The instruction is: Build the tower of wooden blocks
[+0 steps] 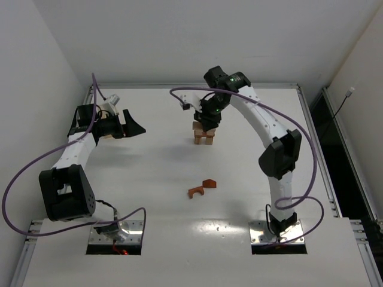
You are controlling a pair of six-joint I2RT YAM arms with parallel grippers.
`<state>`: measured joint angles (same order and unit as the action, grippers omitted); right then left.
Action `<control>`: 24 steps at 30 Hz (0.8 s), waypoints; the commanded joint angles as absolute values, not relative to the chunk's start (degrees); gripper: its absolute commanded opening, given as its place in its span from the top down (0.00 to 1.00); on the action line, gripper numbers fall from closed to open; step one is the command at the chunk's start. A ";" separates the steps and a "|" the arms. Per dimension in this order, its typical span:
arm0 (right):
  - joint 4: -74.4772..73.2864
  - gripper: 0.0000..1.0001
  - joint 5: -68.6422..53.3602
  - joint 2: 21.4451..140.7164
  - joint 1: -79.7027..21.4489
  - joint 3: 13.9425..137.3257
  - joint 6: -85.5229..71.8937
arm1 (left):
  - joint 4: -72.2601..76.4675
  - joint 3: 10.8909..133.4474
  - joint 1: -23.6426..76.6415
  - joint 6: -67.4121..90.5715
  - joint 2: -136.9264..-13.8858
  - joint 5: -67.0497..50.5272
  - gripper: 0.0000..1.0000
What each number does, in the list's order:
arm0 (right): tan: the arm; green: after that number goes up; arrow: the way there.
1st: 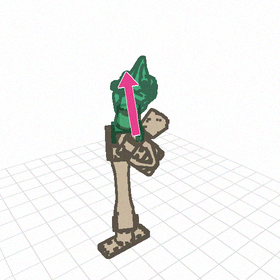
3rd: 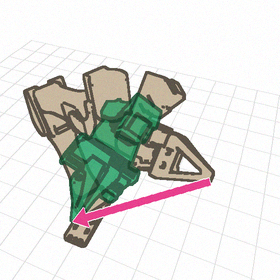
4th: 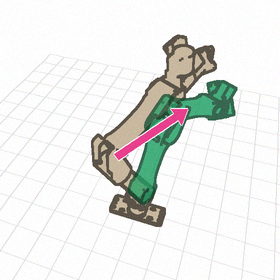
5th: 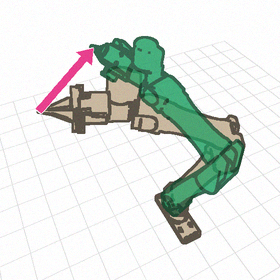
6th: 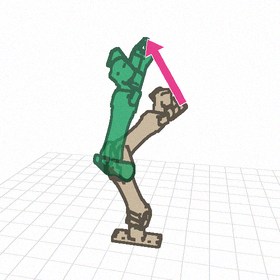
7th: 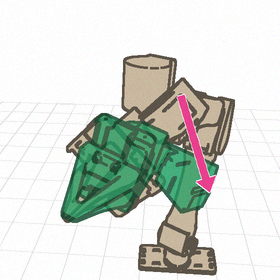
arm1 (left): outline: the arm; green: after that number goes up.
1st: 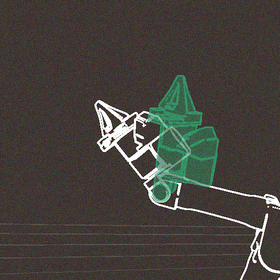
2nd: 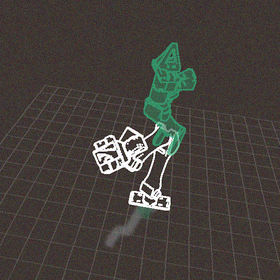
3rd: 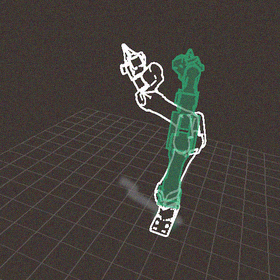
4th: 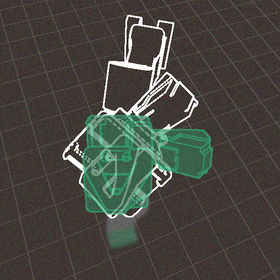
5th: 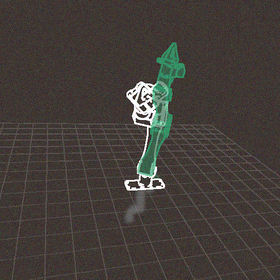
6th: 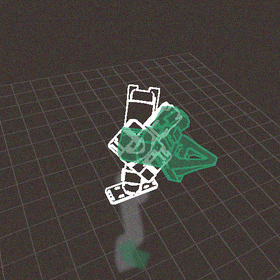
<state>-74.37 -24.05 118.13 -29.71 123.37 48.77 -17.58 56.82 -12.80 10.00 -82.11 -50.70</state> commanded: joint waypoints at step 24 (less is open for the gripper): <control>-74.27 1.00 -18.37 129.11 -26.81 133.77 57.48 | -14.85 56.78 -13.01 9.40 -83.50 -54.67 0.00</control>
